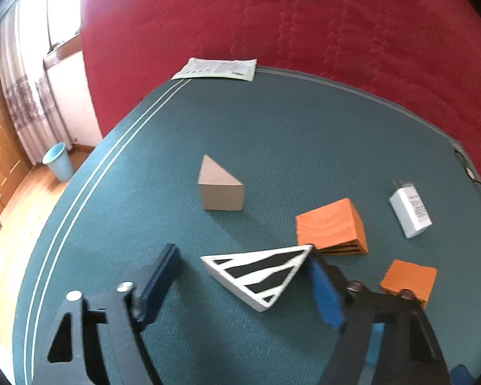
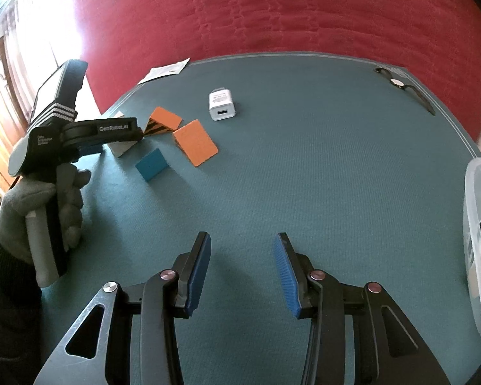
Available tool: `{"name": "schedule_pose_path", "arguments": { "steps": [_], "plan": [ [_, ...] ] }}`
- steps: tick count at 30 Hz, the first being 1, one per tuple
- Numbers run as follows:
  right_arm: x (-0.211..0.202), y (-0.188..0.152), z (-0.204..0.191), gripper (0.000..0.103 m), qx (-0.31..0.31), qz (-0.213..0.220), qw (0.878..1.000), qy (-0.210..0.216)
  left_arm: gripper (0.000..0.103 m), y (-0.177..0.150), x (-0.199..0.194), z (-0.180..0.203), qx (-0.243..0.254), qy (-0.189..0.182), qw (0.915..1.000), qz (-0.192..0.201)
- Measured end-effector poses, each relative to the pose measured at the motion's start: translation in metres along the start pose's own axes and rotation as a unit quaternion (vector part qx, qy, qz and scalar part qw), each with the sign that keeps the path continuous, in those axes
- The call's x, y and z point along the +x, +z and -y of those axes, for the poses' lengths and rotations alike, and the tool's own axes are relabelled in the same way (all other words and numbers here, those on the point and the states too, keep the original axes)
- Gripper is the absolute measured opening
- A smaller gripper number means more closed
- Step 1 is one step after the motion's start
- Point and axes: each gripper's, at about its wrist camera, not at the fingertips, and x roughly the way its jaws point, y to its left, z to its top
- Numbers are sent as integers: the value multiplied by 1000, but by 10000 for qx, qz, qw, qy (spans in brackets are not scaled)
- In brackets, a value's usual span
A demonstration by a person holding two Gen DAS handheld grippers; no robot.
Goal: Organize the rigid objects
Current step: 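Move the left gripper to the black-and-white striped triangular block and grasp it, then grasp the orange rectangular block with the right gripper while the left holds the striped block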
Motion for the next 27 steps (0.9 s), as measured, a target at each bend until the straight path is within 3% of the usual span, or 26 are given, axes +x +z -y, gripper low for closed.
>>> {"name": "schedule_pose_path", "arguments": {
  "steps": [3,27],
  "plan": [
    [3,3,-6,43,-96,-51,9999,85,60,0,-3,3,85,-88,9999,59],
    [72,77,-30,43,-717,-63,9972,225,60,-3,-21,2,58,-208,9994,281]
  ]
}}
